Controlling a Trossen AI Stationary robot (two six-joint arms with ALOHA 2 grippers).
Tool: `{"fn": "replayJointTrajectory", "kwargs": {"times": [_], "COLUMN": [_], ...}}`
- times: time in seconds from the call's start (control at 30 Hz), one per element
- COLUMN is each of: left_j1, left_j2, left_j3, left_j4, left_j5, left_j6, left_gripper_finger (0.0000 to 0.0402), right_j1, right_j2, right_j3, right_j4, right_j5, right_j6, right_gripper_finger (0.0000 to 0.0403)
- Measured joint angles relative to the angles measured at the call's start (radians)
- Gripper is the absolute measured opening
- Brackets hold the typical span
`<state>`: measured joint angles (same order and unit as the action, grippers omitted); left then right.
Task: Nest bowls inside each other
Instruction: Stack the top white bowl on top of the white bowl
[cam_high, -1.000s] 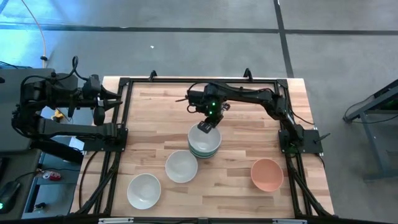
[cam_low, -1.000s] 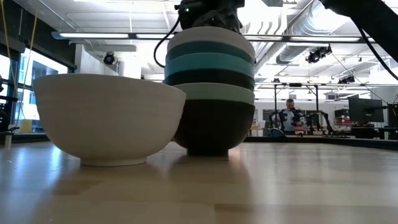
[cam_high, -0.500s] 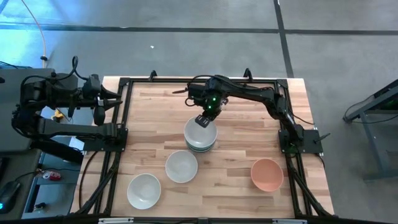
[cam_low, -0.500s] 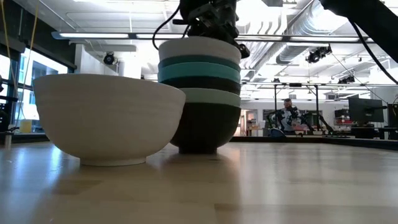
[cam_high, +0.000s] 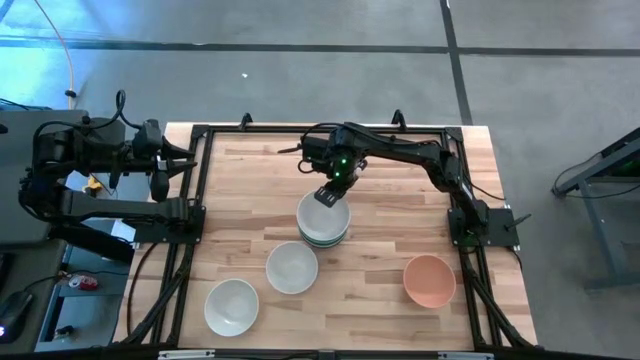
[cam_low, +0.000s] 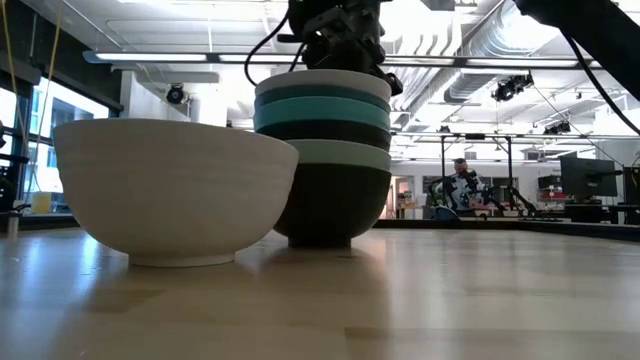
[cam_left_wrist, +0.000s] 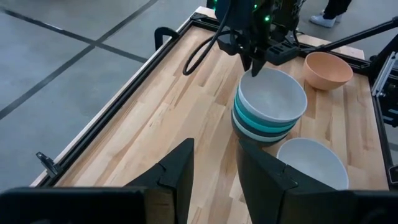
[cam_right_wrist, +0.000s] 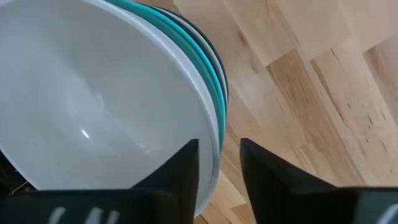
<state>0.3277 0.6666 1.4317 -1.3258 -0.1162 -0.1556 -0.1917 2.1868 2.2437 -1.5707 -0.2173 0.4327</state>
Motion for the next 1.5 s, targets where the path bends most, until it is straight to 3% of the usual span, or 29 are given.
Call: {"fn": "replayJointTrajectory", "kwargs": {"times": [0.37,0.63,1.1,1.5], "left_j1": [0.0,0.0,-0.019,-0.205], "left_j2": [0.0,-0.001,0.062,0.323], "left_j3": [-0.005,-0.192,-0.616,-0.672], "left_j4": [0.004,0.03,0.528,0.735], "left_j5": [0.008,0.11,0.417,0.438], "left_j6": [-0.016,-0.082,-0.296,-0.434], "left_gripper_finger": [0.011,0.011,0.011,0.011], "right_j1": [0.0,-0.004,0.007,0.035], "right_j2": [-0.001,-0.059,-0.25,-0.404], "right_j3": [0.0,-0.001,-0.001,0.0], "right_j4": [0.0,0.0,0.0,0.004], "right_j5": [-0.068,-0.06,0.219,0.478], "right_j6": [-0.053,-0.083,-0.127,-0.24], "right_gripper_finger": [0.0133,0.0133,0.0133,0.0133]}}
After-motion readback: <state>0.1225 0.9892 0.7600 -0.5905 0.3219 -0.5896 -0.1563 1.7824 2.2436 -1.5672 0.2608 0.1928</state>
